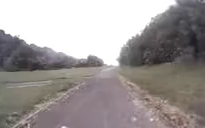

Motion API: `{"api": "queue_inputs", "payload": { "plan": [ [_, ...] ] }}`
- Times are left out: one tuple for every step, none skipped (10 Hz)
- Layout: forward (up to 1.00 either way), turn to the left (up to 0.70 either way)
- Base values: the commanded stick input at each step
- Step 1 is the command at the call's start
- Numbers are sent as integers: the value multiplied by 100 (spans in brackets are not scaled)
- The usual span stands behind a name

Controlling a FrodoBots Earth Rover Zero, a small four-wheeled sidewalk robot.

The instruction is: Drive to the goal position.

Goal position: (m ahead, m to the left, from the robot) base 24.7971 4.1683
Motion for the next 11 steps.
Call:
{"api": "queue_inputs", "payload": {
  "plan": [
    [85,0],
    [85,0],
    [85,0],
    [85,0],
    [85,0],
    [85,0],
    [85,0],
    [85,0],
    [85,0],
    [85,0],
    [85,0]
  ]
}}
